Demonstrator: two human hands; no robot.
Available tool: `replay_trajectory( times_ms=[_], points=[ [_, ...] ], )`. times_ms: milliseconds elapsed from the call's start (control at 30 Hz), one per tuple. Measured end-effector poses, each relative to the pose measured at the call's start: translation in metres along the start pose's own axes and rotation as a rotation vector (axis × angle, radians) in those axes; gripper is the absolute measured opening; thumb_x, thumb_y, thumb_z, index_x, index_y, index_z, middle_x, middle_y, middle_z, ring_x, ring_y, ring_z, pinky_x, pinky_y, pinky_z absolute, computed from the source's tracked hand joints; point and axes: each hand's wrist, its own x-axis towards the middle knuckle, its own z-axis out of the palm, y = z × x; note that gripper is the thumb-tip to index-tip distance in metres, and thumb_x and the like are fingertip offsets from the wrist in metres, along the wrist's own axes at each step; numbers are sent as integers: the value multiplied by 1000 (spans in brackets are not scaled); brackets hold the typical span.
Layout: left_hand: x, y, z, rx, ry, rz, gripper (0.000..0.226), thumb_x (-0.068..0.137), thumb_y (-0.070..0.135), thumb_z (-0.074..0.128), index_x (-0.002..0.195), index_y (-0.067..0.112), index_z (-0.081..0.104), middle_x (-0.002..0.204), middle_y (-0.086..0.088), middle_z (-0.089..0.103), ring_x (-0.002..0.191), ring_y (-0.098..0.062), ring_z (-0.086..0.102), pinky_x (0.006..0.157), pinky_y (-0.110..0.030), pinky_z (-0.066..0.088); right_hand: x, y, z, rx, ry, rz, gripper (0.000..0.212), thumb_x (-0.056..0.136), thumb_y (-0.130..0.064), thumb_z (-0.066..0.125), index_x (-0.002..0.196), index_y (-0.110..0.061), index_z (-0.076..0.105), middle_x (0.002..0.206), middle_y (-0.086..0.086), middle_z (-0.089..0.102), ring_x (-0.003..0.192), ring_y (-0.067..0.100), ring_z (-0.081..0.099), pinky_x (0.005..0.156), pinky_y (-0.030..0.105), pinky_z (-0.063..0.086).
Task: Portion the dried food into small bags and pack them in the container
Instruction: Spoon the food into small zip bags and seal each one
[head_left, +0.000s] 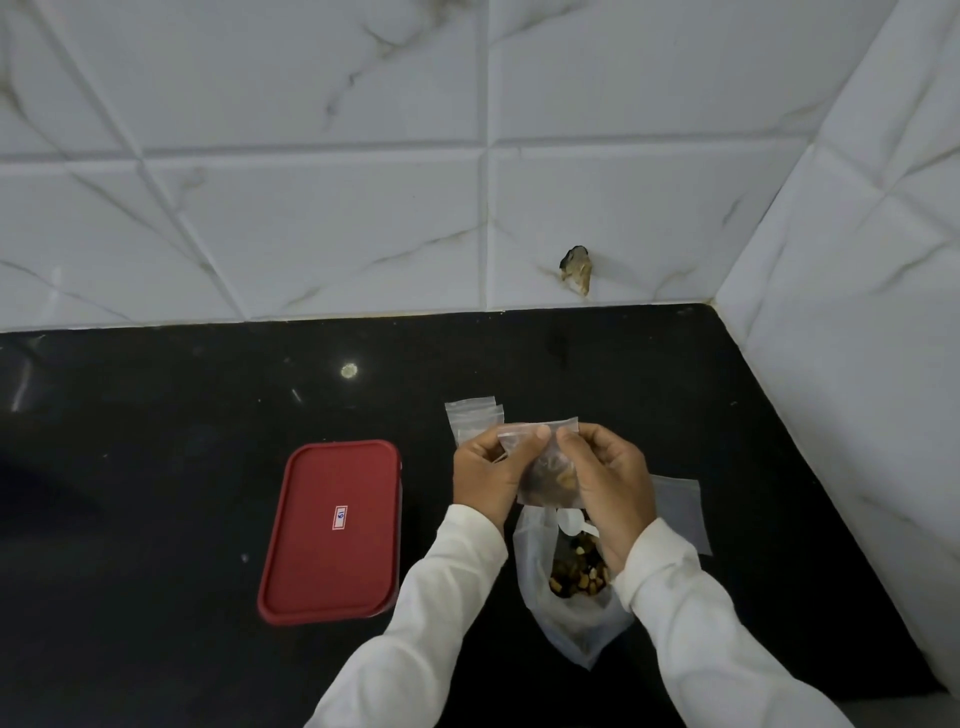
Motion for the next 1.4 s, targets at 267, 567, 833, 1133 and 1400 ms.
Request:
replay_trajectory(
  times_ms=[267, 567, 833, 1133, 1400],
  points=[
    [2, -3, 0, 59, 43, -48, 15, 80, 23, 79, 91, 14, 76, 93, -2, 77, 94, -18, 72, 85, -35, 58, -3, 2, 1, -25, -13, 29, 10, 92, -29, 61, 94, -25, 70, 91, -6, 72, 91, 13, 68, 77, 32, 59],
    [0, -2, 1, 88, 81, -14, 11, 83, 23, 77, 91, 16, 75, 90, 0, 77, 90, -14, 73, 81, -32, 58, -4, 3, 6, 28, 35, 16, 12, 93, -31, 61, 97, -24, 69, 92, -6, 71, 88, 10, 68, 69, 22, 55],
    [-3, -4, -5, -15, 100, -128, 7, 87, 20, 73, 85, 15, 76, 91, -4, 77, 93, -23, 73, 89, -49, 58, 0, 6, 7, 131, 71, 120, 14, 91, -31, 64, 97, -20, 70, 93, -1, 72, 86, 14, 69, 63, 24, 56],
    [-3, -4, -6, -90, 118, -169, 11, 88, 19, 72, 78, 17, 77, 93, -8, 77, 97, -27, 72, 88, -49, 58, 6, 14, 10, 226, 72, 220, 12, 85, -29, 70, 91, -19, 71, 96, 8, 72, 92, 26, 69, 81, 47, 59],
    [-1, -6, -12, -98, 180, -110, 22, 91, 18, 68, 71, 20, 78, 85, -4, 76, 96, -31, 71, 91, -51, 56, 8, 16, 7, 200, 39, 239, 16, 89, -28, 64, 92, -14, 71, 94, 8, 72, 92, 25, 69, 82, 42, 57]
  ],
)
